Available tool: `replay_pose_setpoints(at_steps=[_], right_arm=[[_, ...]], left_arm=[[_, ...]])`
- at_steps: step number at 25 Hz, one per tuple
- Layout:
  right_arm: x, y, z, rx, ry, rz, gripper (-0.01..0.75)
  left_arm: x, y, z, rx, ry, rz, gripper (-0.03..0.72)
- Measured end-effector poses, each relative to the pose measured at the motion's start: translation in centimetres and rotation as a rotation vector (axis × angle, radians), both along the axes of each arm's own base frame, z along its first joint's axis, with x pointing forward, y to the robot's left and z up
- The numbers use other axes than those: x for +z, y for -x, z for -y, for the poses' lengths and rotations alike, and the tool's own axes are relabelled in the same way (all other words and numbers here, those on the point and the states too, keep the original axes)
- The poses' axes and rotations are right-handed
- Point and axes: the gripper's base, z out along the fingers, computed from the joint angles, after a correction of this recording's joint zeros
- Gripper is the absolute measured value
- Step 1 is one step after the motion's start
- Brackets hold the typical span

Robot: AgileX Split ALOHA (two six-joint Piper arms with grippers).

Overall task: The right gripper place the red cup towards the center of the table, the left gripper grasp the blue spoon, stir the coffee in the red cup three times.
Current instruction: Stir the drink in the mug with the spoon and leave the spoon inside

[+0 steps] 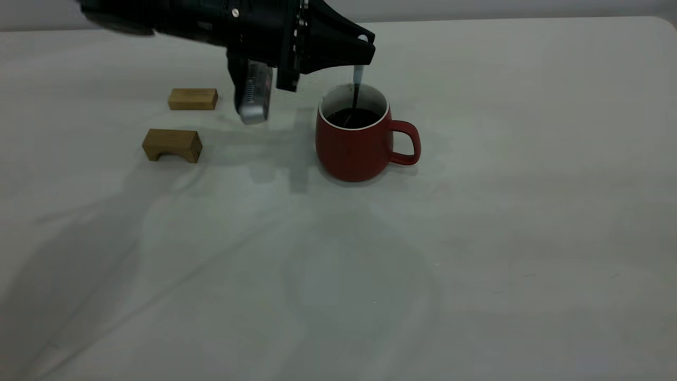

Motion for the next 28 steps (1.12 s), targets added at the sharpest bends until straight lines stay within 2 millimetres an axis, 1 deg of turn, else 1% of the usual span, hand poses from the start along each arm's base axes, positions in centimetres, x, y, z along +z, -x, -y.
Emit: replay_pose_setpoints(at_steps=[2,4,6,9,11,13,17,20,22,24,28], right_arm=[[0.0,0.0,0.0,0.000,0.000,0.000,0.237],[0.0,0.0,0.0,0.000,0.000,0.000,0.237],[0.0,0.0,0.0,0.000,0.000,0.000,0.237],[0.0,0.0,0.0,0.000,0.000,0.000,0.237],[0.0,0.0,0.0,0.000,0.000,0.000,0.237],[0.0,0.0,0.0,0.000,0.000,0.000,0.237],[0.0,0.0,0.0,0.000,0.000,0.000,0.237],[0.0,0.0,0.0,0.000,0.000,0.000,0.237],[0.0,0.0,0.0,0.000,0.000,0.000,0.237],[0.0,0.0,0.0,0.000,0.000,0.000,0.237],[0.0,0.0,0.0,0.000,0.000,0.000,0.237]], left_arm=[[-0.5,0.0,0.2,0.024,0.064,-0.031,0.157],[-1.0,0.3,0.4,0.031,0.102,-0.125,0.157],[-1.2,0.6,0.5,0.029,0.108,-0.250,0.157],[-1.2,1.0,0.5,0.017,0.078,-0.356,0.157],[-0.8,0.9,0.5,0.015,0.035,-0.347,0.157],[-0.3,0.7,0.3,0.012,-0.024,-0.293,0.157],[0.4,0.1,0.1,-0.004,-0.087,-0.085,0.157],[0.4,-0.2,0.1,-0.008,-0.070,0.028,0.157],[0.2,-0.1,0.3,-0.008,-0.010,0.019,0.157],[-0.2,0.1,0.5,-0.002,0.055,-0.040,0.156],[-0.5,0.6,0.5,-0.013,0.053,-0.197,0.156]])
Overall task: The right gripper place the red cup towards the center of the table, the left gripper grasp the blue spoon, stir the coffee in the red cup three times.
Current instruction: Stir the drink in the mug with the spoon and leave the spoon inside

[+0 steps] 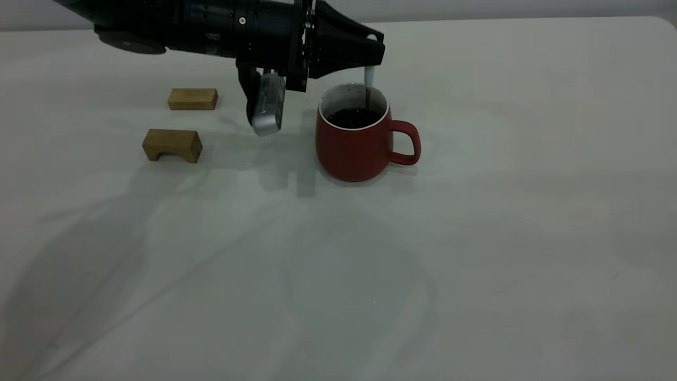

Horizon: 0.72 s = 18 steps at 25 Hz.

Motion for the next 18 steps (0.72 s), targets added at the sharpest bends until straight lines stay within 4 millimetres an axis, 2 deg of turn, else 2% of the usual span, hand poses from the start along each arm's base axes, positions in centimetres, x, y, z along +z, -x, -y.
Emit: replay_pose_setpoints(at_steps=[4,8,12,18], right_arm=[[0.0,0.0,0.0,0.000,0.000,0.000,0.237],[0.0,0.0,0.0,0.000,0.000,0.000,0.237],[0.0,0.0,0.0,0.000,0.000,0.000,0.237],[0.0,0.0,0.0,0.000,0.000,0.000,0.237]], left_arm=[[0.7,0.0,-0.3,-0.020,-0.117,-0.023,0.156],[1.6,-0.6,-0.5,-0.008,-0.188,0.102,0.156],[1.4,-0.8,-0.3,0.009,-0.141,0.175,0.156],[0.4,-0.1,0.4,0.001,-0.014,0.041,0.156]])
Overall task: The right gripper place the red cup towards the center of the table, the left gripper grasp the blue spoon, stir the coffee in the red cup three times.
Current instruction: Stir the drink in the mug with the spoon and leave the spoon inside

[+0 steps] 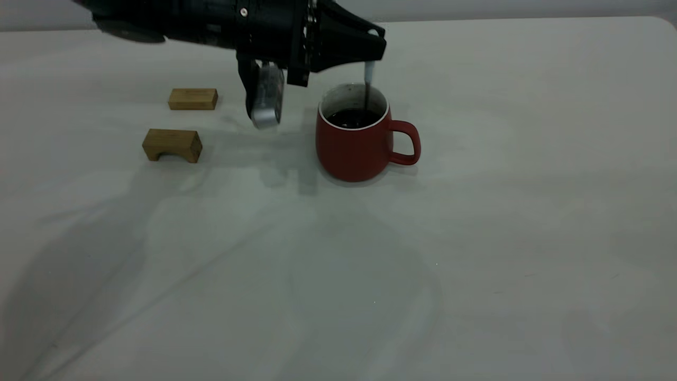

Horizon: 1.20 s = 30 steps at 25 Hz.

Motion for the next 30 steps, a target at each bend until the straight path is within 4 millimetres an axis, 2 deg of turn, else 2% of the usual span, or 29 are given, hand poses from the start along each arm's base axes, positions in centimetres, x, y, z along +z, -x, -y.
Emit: replay_pose_setpoints(at_steps=[5,10,15,20,25,30], right_arm=[[0.0,0.0,0.0,0.000,0.000,0.000,0.237],[0.0,0.0,0.0,0.000,0.000,0.000,0.237],[0.0,0.0,0.0,0.000,0.000,0.000,0.237],[0.0,0.0,0.0,0.000,0.000,0.000,0.237],[0.0,0.0,0.0,0.000,0.000,0.000,0.237],[0.0,0.0,0.0,0.000,0.000,0.000,0.237]], left_arm=[[-0.1,0.6,-0.2,-0.049,-0.091,-0.105,0.154],[0.7,0.0,-0.5,-0.050,-0.175,0.071,0.154],[0.3,-0.6,-0.5,-0.012,-0.121,0.190,0.154],[-0.4,0.0,-0.2,-0.021,-0.023,0.095,0.154],[-0.6,0.4,-0.4,-0.040,-0.042,-0.035,0.154],[-0.7,0.2,-0.5,-0.020,-0.062,-0.052,0.154]])
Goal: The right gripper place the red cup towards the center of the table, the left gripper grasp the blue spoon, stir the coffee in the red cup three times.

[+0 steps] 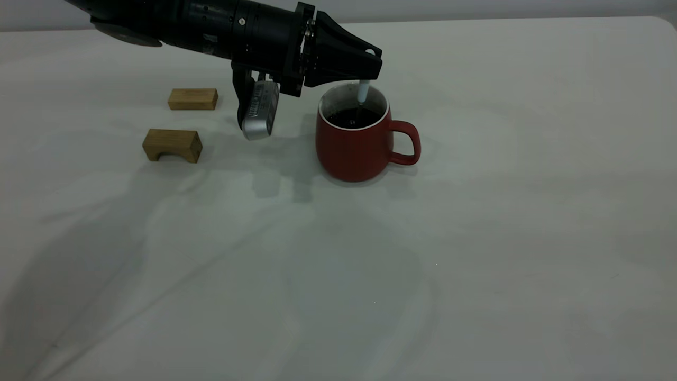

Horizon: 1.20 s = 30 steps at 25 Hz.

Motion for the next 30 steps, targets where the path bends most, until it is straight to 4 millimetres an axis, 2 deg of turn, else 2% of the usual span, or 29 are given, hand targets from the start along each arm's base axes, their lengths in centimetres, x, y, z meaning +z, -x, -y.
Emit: replay_pose_setpoints(at_steps=[5,10,13,19,23,27,30], right_arm=[[0.0,0.0,0.0,0.000,0.000,0.000,0.237],[0.0,0.0,0.0,0.000,0.000,0.000,0.237],[0.0,0.0,0.0,0.000,0.000,0.000,0.237],[0.0,0.0,0.0,0.000,0.000,0.000,0.237],[0.0,0.0,0.0,0.000,0.000,0.000,0.237],[0.0,0.0,0.0,0.000,0.000,0.000,0.237],[0.0,0.0,0.0,0.000,0.000,0.000,0.237]], left_arm=[[0.1,-0.2,0.0,0.029,0.012,-0.007,0.171],[0.1,-0.6,0.0,0.064,0.012,0.000,0.363],[0.6,-1.0,0.1,0.064,0.023,0.019,0.426],[3.0,-2.0,0.6,-0.005,0.108,0.088,0.438],[4.4,-2.6,0.8,-0.066,0.099,0.158,0.438],[5.9,-2.6,0.6,-0.204,-0.025,0.268,0.438],[8.4,-2.6,0.0,-0.353,-0.171,0.429,0.438]])
